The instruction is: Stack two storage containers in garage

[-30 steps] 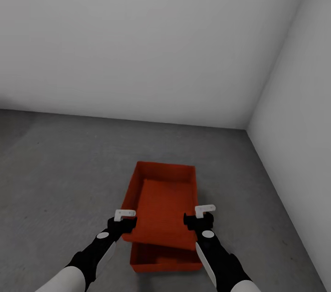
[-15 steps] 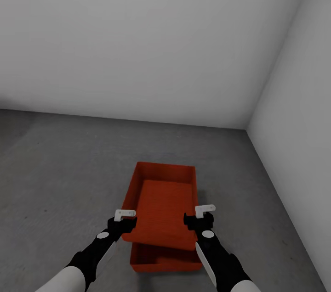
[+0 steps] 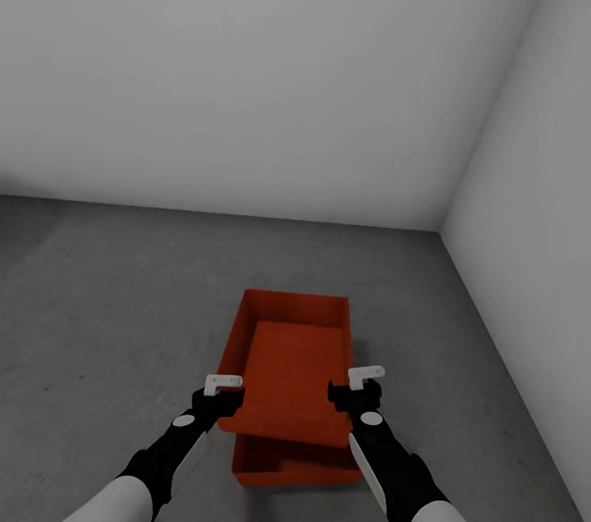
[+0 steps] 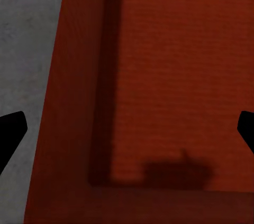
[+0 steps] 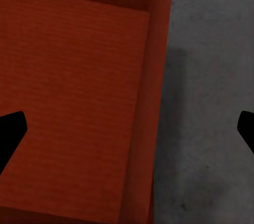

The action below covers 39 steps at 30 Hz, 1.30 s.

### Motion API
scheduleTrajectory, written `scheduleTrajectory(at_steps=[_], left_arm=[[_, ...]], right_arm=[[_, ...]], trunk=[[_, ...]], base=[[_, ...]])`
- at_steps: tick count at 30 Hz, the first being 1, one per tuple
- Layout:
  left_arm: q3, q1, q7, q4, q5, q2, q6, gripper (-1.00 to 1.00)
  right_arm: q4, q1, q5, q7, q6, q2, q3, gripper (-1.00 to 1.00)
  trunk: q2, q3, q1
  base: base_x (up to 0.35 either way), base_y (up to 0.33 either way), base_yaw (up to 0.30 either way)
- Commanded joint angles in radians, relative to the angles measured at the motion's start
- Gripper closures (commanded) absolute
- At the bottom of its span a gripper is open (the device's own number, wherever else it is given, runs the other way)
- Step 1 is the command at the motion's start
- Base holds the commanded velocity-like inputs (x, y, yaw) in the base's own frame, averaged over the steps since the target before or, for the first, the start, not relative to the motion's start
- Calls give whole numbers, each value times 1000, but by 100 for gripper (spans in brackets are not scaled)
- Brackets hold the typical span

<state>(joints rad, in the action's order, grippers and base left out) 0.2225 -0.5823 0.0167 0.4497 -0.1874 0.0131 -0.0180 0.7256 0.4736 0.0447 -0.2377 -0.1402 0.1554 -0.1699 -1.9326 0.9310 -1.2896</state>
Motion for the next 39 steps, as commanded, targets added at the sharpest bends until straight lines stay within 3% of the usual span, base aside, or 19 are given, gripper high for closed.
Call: scheduleTrajectory(at_steps=[1,20,25,26,31,39], left_arm=[[6,-1,2,0,-10,-1,-2,-100],[8,-1,7,27,-11,-3,0,-100],[19,-1,39,91,16,-3,2,-100],[21,-1,48,119,31,-4,7,-100],[27,-1,57,182,52,-5,20,-100],[30,-2,56,240,61,-5,27,-100]], right_arm=[[2,0,5,-6,-9,0,-3,-100],[20,0,7,-7,-9,-4,0,-100],[158,0,14,-15,-28,-7,-1,-100],[226,0,17,-17,-60,-7,-2,-100],[372,0,38,-16,-202,-9,-23,-100],[427,0,48,-17,-269,-10,-43,-100]], trunk=[[0,1,0],[0,1,0],[0,1,0],[0,1,0],[0,1,0],[0,1,0]], base=[[0,0,0],[0,0,0],[0,0,0],[0,0,0],[0,0,0],[0,0,0]])
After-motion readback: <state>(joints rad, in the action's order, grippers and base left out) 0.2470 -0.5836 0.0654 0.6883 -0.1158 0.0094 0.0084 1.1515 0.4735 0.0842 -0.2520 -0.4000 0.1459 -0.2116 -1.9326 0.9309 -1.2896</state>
